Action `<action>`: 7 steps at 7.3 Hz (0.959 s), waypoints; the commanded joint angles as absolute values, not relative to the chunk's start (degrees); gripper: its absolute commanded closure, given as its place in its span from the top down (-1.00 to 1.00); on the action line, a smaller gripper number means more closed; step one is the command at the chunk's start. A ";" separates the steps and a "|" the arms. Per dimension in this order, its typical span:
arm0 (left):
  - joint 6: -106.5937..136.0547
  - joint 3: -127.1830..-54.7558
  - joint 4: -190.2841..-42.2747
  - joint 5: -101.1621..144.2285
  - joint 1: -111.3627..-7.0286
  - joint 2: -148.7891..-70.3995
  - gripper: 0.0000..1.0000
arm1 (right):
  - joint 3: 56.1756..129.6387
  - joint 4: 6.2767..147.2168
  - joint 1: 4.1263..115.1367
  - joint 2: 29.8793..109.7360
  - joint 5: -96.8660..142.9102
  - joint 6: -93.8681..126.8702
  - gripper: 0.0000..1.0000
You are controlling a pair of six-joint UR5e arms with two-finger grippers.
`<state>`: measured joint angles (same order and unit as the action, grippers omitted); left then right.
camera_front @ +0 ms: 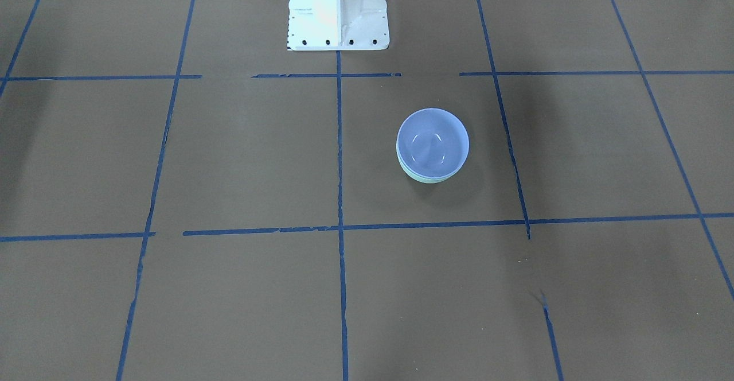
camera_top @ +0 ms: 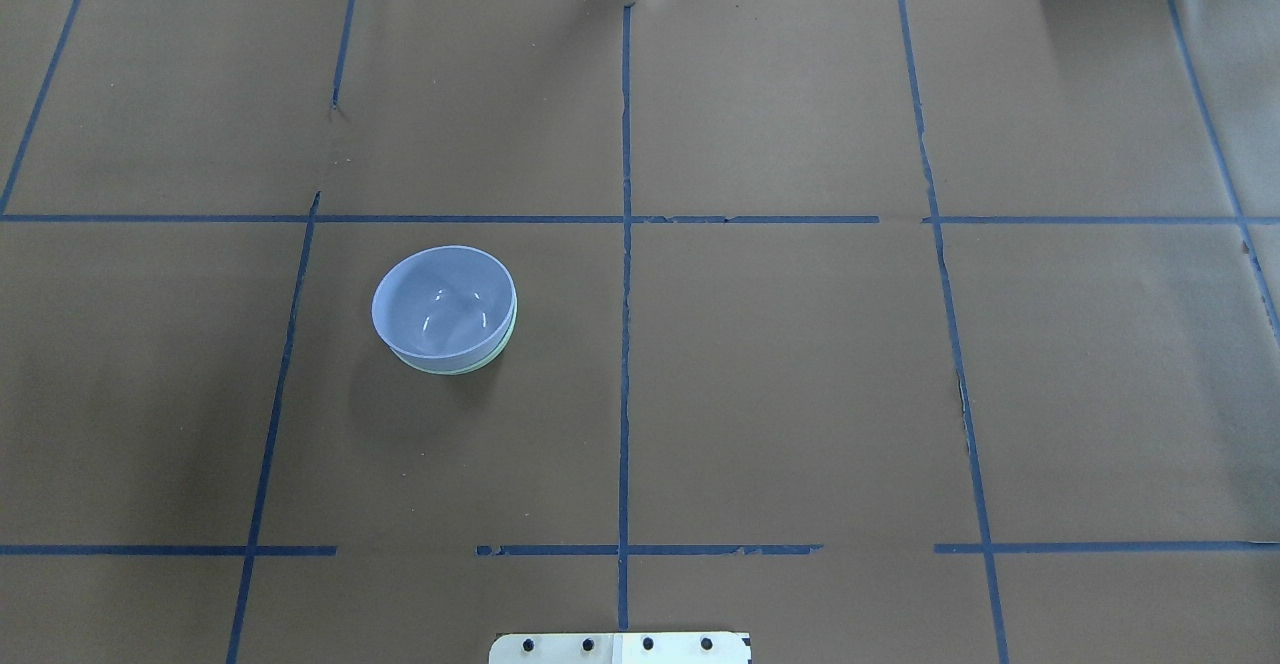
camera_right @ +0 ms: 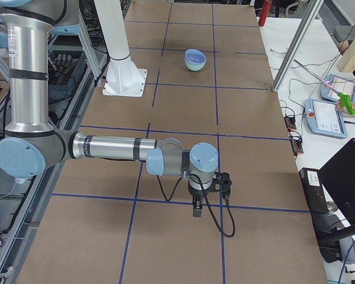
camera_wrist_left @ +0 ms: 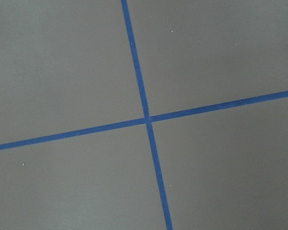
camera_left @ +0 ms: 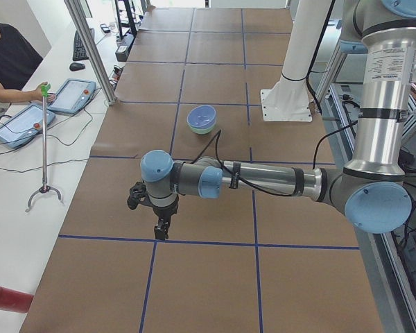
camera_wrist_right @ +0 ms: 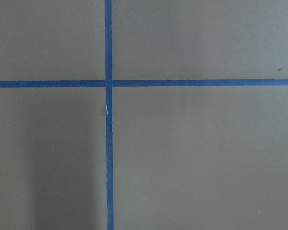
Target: Stack blue bowl on green bowl
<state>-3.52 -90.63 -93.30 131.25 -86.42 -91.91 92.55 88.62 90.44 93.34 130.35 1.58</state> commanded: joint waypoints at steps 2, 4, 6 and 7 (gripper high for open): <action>-3.43 -89.21 -94.31 134.38 -89.37 -91.49 1.00 | 92.55 88.59 90.44 93.34 130.34 1.58 1.00; -3.34 -89.03 -94.13 134.38 -89.38 -91.41 1.00 | 92.55 88.68 90.44 93.34 130.34 1.58 1.00; -3.25 -88.69 -94.13 134.38 -89.30 -91.41 1.00 | 92.55 88.59 90.44 93.34 130.43 1.58 1.00; -2.99 -88.86 -94.13 134.38 -89.30 -91.58 1.00 | 92.55 88.68 90.44 93.34 130.34 1.58 1.00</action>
